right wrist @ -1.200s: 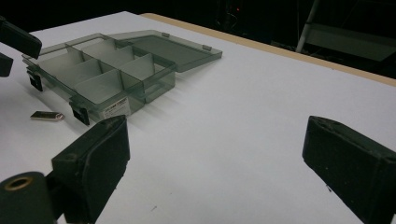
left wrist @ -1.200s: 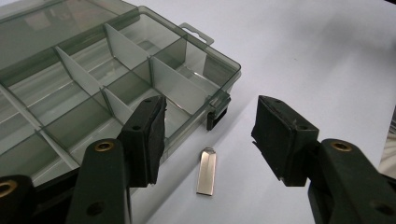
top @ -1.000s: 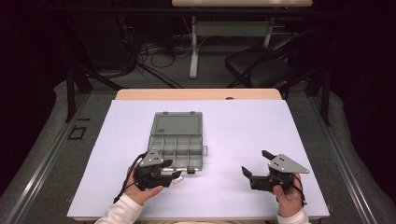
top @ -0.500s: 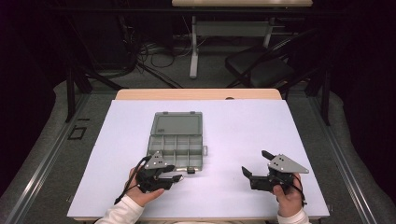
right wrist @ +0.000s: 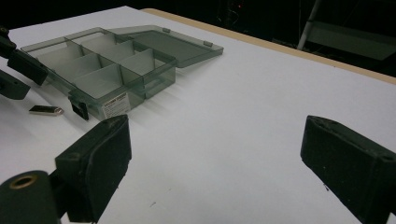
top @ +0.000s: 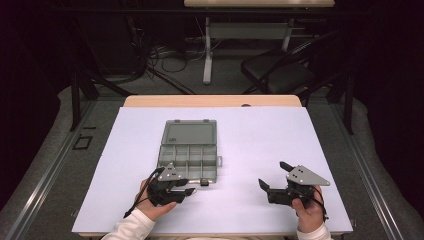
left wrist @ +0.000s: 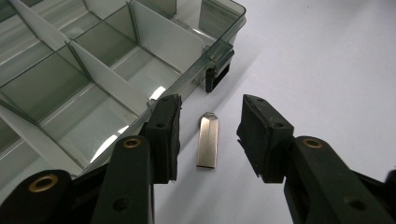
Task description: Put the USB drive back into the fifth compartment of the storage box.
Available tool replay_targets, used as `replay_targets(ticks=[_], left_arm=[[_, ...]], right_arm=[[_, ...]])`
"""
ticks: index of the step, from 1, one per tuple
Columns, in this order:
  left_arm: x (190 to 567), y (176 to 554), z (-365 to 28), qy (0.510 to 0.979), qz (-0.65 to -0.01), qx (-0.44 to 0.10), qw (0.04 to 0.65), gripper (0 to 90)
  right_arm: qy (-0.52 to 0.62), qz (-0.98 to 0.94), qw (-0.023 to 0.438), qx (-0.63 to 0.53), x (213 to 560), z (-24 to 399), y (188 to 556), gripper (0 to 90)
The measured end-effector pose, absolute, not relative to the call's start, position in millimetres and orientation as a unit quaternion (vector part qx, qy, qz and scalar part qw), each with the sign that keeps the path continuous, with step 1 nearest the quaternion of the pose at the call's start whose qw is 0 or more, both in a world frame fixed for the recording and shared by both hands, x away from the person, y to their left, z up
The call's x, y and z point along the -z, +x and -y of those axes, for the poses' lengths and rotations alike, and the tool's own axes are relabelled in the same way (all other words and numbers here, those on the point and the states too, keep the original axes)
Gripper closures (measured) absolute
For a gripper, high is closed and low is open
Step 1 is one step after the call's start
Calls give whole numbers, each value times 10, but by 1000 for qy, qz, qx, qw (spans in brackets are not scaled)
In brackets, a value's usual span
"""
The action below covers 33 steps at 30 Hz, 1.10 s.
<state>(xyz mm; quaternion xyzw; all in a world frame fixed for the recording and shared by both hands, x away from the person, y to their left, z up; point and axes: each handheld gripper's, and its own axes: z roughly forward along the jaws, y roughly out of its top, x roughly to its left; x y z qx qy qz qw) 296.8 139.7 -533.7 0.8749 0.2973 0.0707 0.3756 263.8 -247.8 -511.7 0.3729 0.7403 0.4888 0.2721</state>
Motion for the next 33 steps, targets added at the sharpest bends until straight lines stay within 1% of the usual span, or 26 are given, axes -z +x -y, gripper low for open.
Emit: replay_targets(ticks=[20, 33], left_arm=[[5405, 2969, -1283, 897, -277, -80, 335, 667], [5425, 2961, -1207, 906, -264, -93, 317, 690]], right_arm=[[370, -745, 269, -485, 5129, 2470, 2644, 114], [368, -747, 269, -484, 5131, 2464, 2641, 118]])
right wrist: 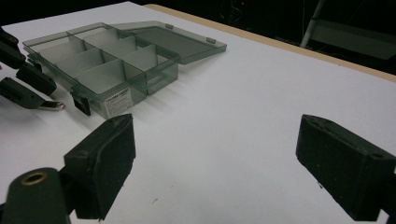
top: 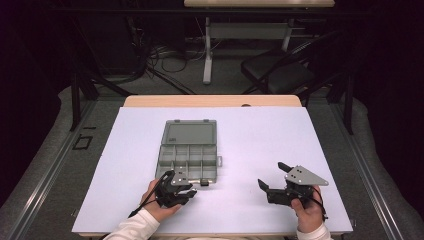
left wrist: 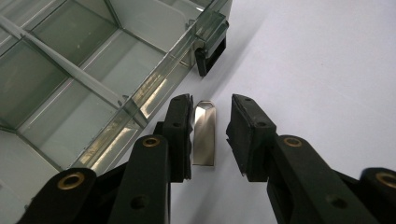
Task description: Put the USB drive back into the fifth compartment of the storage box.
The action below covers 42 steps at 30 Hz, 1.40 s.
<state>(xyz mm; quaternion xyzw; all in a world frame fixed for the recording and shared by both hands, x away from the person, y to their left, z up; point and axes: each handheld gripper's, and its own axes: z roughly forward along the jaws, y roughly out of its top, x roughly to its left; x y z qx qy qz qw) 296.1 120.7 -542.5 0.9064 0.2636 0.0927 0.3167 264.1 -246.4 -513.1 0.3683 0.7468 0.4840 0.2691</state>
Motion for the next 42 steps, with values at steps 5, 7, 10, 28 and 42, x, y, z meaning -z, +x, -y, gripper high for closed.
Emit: replay_targets(ticks=[5, 7, 10, 28, 42], left_arm=[[5438, 2966, -1192, 909, -261, -97, 309, 698], [5444, 2968, -1186, 910, -260, -97, 308, 701], [5448, 2969, -1181, 910, -261, -98, 306, 703], [5480, 2990, -1162, 915, -257, -98, 296, 751], [5484, 2996, -1164, 915, -256, -95, 297, 776]], right_arm=[[369, -747, 267, -484, 5130, 2467, 2642, 118], [367, -747, 269, -484, 5132, 2465, 2641, 119], [367, -747, 269, -484, 5132, 2464, 2642, 119], [367, -748, 267, -484, 5137, 2465, 2645, 121], [367, -749, 266, -483, 5140, 2467, 2648, 122]])
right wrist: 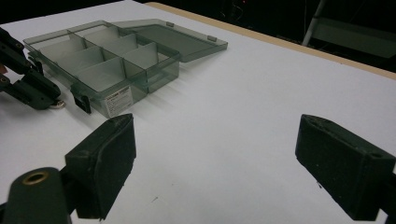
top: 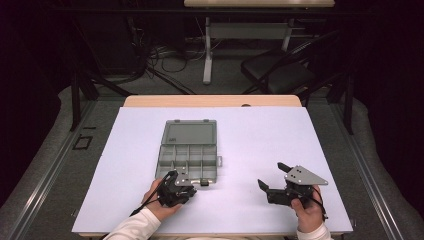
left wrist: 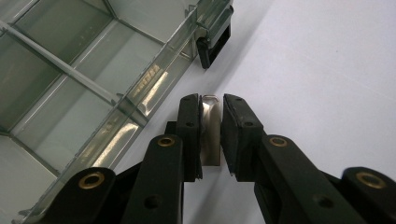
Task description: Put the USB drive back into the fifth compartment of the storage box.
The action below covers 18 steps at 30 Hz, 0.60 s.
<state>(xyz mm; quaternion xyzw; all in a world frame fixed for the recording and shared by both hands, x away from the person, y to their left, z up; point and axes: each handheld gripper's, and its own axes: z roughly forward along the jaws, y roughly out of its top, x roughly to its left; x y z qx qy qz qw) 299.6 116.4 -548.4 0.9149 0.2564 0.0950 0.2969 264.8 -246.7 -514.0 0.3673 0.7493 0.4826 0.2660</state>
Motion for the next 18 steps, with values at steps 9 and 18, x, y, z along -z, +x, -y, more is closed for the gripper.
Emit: replay_targets(ticks=[9, 18], left_arm=[[5480, 3003, -1169, 916, -256, -90, 296, 790], [5480, 3001, -1170, 915, -257, -93, 296, 792]], right_arm=[[365, -751, 267, -481, 5141, 2465, 2645, 122], [365, -752, 268, -480, 5143, 2465, 2646, 122]])
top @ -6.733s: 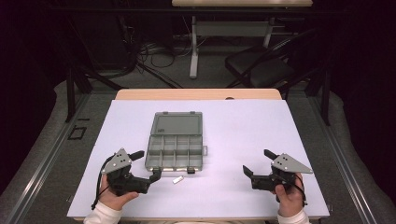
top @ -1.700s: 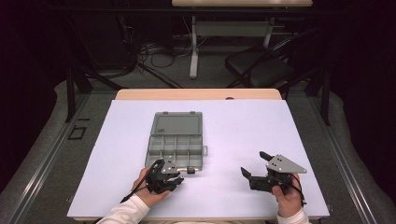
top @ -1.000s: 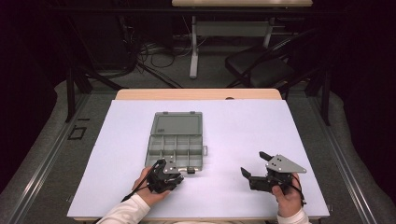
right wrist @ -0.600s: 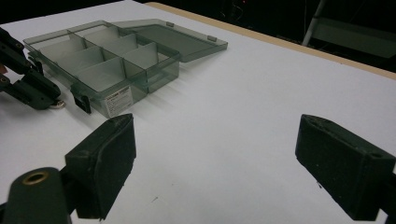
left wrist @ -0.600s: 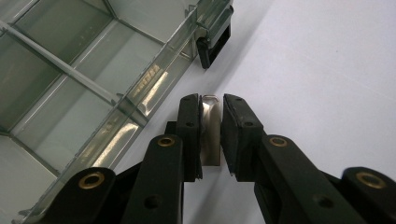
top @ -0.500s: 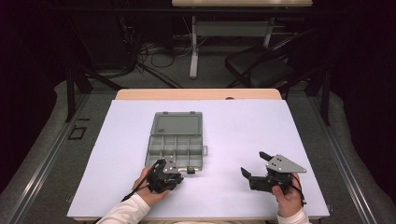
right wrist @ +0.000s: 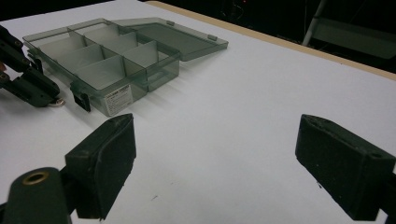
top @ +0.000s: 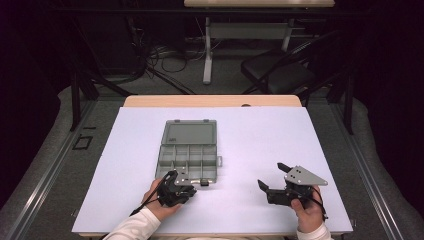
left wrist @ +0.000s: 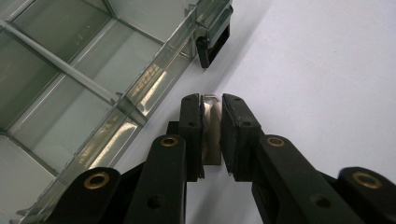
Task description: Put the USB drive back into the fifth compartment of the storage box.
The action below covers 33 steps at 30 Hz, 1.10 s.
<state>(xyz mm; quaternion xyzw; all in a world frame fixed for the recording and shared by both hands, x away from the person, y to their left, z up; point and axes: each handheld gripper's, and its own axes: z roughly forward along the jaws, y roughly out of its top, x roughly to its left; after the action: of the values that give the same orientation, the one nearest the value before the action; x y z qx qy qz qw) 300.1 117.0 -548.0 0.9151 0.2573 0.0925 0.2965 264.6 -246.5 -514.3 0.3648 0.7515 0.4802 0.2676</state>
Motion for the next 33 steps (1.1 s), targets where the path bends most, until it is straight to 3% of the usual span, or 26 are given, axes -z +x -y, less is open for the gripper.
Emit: replay_targets(ticks=[33], left_arm=[[5293, 2905, -1306, 901, -265, -102, 328, 792]], right_arm=[[364, -753, 268, -478, 5143, 2472, 2645, 124]])
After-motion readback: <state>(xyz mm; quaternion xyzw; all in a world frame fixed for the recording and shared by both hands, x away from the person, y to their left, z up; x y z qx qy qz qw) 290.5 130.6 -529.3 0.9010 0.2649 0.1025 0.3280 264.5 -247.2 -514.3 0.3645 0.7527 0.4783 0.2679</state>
